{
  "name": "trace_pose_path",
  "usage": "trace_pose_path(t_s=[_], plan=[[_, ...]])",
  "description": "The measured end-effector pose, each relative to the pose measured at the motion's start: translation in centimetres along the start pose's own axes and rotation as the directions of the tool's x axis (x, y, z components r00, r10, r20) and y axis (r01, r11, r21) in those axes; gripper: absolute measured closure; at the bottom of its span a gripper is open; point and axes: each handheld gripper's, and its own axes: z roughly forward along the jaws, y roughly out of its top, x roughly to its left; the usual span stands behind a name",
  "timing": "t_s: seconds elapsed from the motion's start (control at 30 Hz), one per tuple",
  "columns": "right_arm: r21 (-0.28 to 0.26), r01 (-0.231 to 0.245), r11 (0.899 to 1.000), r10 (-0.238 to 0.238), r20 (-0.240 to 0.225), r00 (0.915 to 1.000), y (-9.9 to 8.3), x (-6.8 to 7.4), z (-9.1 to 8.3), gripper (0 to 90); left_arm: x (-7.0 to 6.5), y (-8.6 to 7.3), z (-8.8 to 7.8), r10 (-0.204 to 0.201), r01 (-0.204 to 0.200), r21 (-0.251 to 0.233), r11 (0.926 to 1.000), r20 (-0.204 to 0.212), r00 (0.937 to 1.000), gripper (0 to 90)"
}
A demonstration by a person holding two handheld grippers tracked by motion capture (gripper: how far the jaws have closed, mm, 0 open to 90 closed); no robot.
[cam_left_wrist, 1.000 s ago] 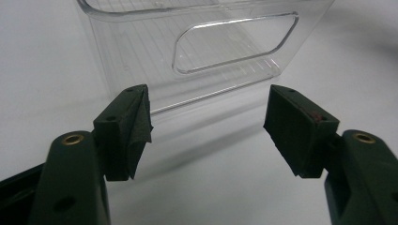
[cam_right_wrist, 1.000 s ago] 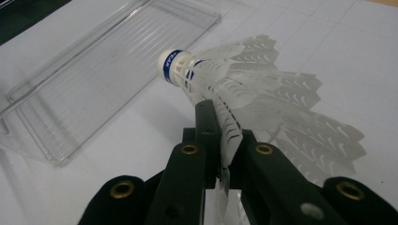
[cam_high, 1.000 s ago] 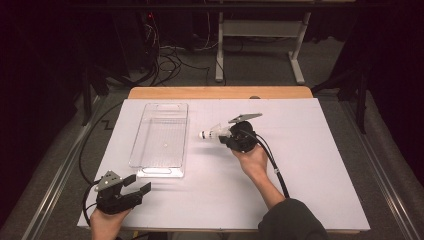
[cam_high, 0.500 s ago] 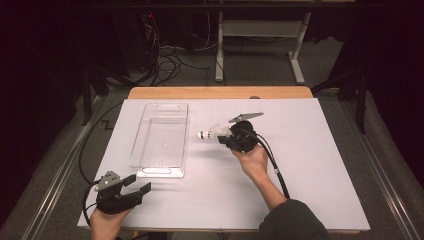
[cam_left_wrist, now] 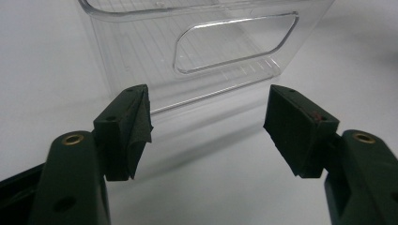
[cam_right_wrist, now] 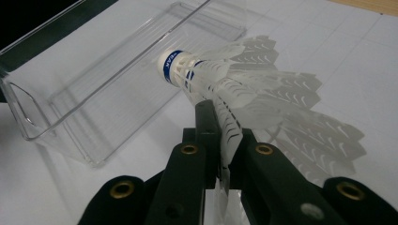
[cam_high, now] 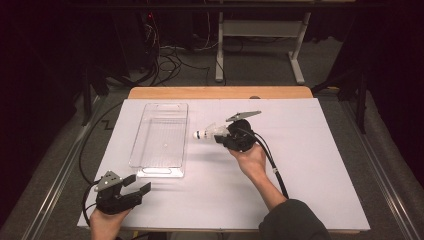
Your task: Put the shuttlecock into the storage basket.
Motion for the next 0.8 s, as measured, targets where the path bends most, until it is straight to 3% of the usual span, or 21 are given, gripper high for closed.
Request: trace_pose_path(t_s=[0.8], plan=[[-0.004,0.020,1.000,-0.020,-0.056,0.9982,1.7,1.9,0.0,89.0,0.0,0.0,0.0,0.004,-0.004,0.001,1.0000,-0.008,1.0000,32.7]])
